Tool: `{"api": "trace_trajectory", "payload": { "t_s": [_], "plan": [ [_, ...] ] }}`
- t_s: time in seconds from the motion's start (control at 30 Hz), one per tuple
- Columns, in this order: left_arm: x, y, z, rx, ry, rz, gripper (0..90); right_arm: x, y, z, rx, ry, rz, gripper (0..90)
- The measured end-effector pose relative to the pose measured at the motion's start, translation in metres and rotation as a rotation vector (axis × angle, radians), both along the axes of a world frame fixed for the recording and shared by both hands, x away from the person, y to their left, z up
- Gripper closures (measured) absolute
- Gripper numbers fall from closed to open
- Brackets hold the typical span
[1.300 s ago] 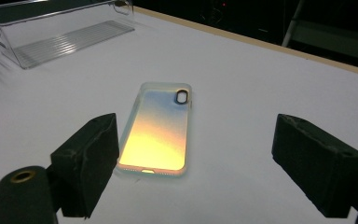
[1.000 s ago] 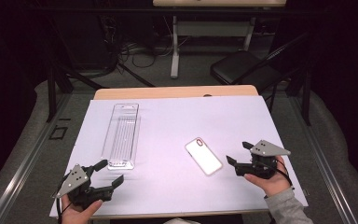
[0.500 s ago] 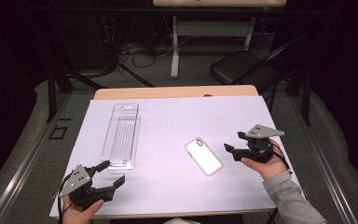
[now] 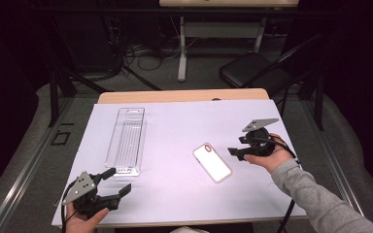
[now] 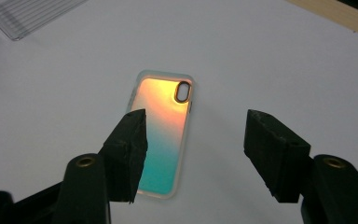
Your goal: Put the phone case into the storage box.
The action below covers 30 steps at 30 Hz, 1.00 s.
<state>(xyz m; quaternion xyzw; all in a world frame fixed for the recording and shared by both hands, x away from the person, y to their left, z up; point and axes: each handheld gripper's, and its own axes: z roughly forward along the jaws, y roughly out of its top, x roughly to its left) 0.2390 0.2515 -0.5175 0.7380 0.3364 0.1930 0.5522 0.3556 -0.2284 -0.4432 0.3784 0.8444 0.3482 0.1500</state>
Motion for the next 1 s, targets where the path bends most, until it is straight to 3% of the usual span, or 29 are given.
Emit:
{"api": "trace_trajectory", "payload": {
  "t_s": [0.23,0.43,0.73,0.83,1.0],
  "plan": [
    [0.0,-0.001,-0.001,0.004,0.006,-0.011,19.9,0.007,0.005,0.008,-0.013,0.074,0.004,38.9],
    [0.001,-0.002,-0.002,-0.001,0.007,-0.015,19.9,0.012,0.006,0.012,-0.07,0.123,0.013,39.4],
    [0.001,-0.002,-0.002,-0.001,0.011,-0.019,19.9,0.017,0.013,0.009,-0.159,0.205,0.009,39.5],
    [0.001,-0.002,-0.002,0.002,0.015,-0.021,20.0,0.021,0.013,0.006,-0.158,0.264,0.008,41.4],
    [0.001,-0.002,-0.002,0.001,0.017,-0.023,20.1,0.027,0.014,0.004,-0.188,0.304,0.003,43.9]
  ]
}}
